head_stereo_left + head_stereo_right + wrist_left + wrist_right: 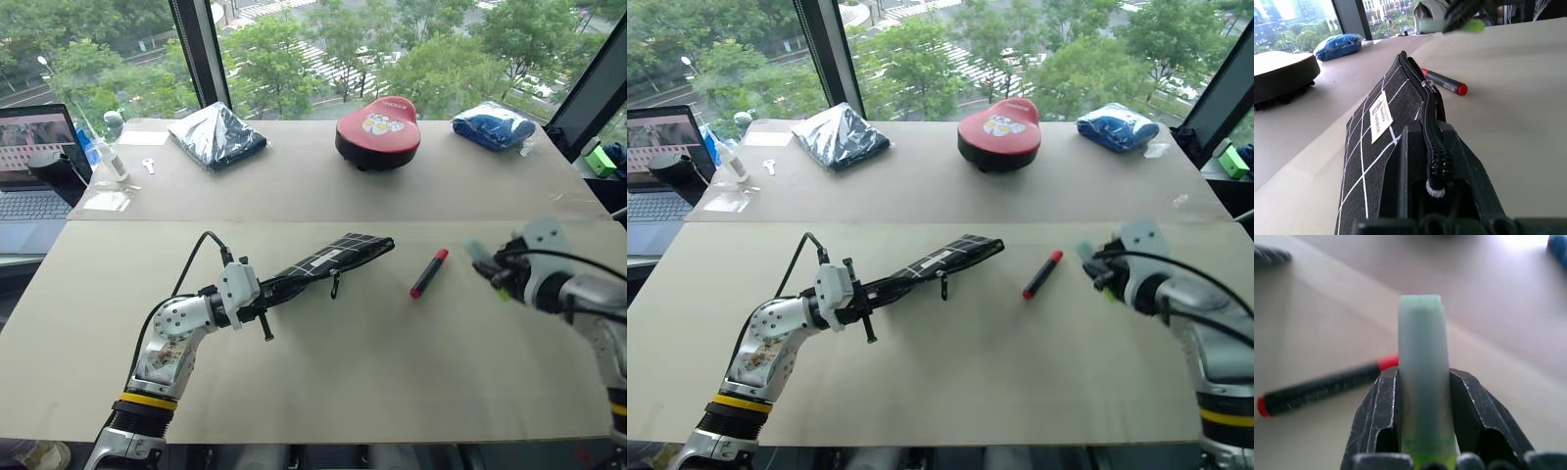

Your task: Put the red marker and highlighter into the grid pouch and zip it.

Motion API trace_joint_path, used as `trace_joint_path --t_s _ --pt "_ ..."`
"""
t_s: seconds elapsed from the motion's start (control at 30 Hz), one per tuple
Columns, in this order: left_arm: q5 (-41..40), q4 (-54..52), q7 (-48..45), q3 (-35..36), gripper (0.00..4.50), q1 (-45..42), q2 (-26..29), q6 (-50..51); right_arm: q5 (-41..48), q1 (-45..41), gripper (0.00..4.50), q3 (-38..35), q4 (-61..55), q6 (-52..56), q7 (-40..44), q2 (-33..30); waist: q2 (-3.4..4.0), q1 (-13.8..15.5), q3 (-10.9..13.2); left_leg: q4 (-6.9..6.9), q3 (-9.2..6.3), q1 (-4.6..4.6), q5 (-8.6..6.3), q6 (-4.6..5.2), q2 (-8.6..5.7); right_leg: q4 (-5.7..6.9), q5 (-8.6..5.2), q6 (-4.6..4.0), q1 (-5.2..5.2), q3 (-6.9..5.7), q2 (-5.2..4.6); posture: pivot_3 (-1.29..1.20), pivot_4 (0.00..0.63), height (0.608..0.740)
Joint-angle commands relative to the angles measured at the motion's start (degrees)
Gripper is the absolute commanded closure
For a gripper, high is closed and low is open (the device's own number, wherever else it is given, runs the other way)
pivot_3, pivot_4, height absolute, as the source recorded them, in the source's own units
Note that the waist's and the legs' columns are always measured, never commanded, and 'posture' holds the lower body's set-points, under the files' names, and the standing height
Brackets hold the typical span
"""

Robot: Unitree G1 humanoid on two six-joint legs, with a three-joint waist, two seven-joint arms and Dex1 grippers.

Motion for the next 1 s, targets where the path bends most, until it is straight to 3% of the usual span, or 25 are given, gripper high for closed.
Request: trace_joint_path --t_s 0.03,0.37,1.0 --pt "-0.1 -1.0 0.2 0.6 4.50 -0.6 0.0 -0.8 -1.5 -0.9 3.49 5.7 -4.3 -6.6 6.9 -2.6 -0.08 0.0 0.0 0.00 -0.02 0.00 0.00 -0.01 0.01 0.00 0.00 0.00 0.01 -0.01 0.01 0.00 0.150 0.740" --pt "0.0 -1.8 0.7 0.5 4.50 -0.1 -0.2 -0.6 -9.8 -11.5 3.49 17.6 -1.5 -14.3 10.9 -0.1 -0.11 -0.3 0.0 0.12 0.00 -0.05 -0.09 0.10 -0.13 -0.04 0.02 0.05 -0.01 0.08 -0.19 0.00 0.150 0.740" --pt "1.0 -2.5 1.0 -0.4 4.50 0.8 -0.1 -1.6 -18.0 -14.6 3.49 24.3 4.4 -19.5 14.7 5.0 -0.11 -0.4 0.0 0.07 0.01 -0.10 0.07 -0.18 -0.16 -0.01 0.03 0.04 -0.12 0.11 -0.19 0.00 0.150 0.740"
